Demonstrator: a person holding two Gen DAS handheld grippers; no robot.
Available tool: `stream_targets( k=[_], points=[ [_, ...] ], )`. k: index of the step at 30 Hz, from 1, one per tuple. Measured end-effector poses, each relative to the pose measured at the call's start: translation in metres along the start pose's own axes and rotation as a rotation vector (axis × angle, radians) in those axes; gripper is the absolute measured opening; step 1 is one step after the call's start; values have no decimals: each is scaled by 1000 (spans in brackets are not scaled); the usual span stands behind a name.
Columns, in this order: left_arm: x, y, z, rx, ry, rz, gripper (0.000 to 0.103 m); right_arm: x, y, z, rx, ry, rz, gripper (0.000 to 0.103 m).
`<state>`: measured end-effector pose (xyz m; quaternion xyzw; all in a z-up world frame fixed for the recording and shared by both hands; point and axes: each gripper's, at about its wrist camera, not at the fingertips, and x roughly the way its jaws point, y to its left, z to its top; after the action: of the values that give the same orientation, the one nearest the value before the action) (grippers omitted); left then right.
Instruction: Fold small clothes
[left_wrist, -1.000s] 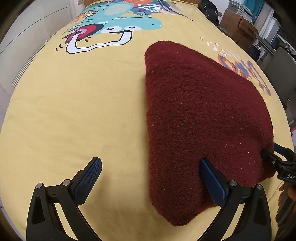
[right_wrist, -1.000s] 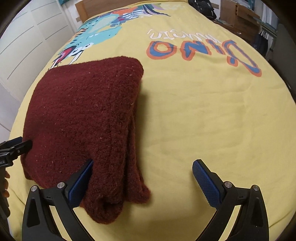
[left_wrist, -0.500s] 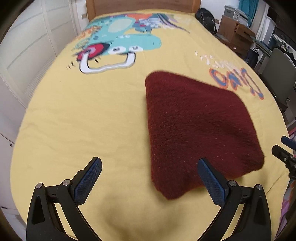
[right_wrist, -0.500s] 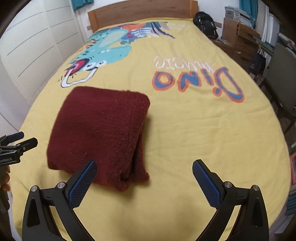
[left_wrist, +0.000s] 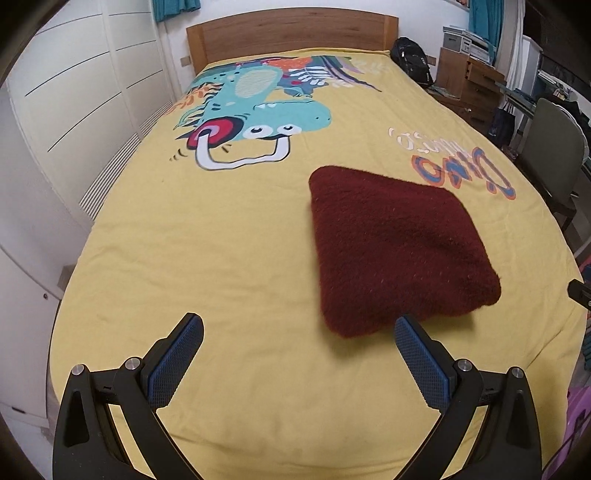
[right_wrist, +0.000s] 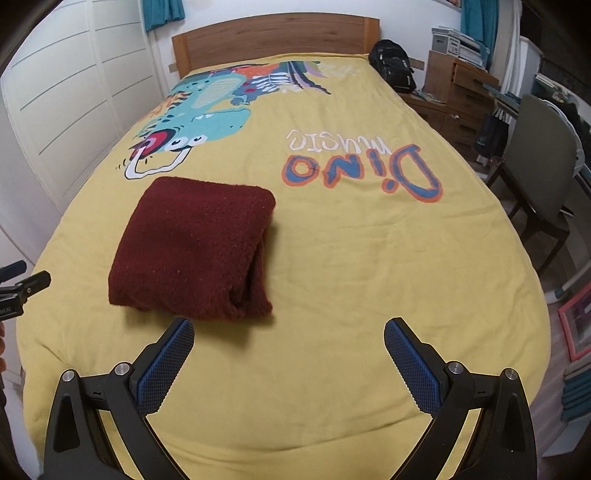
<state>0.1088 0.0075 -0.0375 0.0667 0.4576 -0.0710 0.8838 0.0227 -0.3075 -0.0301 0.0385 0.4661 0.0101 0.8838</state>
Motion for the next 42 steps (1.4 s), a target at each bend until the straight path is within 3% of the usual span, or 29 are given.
stream_targets(
  k=[9, 42],
  points=[
    [-2, 16, -10, -46, 21, 19, 102, -8, 0, -8, -4, 10, -11, 103],
    [-5, 36, -21, -56, 26, 50, 102, -2, 7, -16, -36, 51, -18, 103]
  ],
)
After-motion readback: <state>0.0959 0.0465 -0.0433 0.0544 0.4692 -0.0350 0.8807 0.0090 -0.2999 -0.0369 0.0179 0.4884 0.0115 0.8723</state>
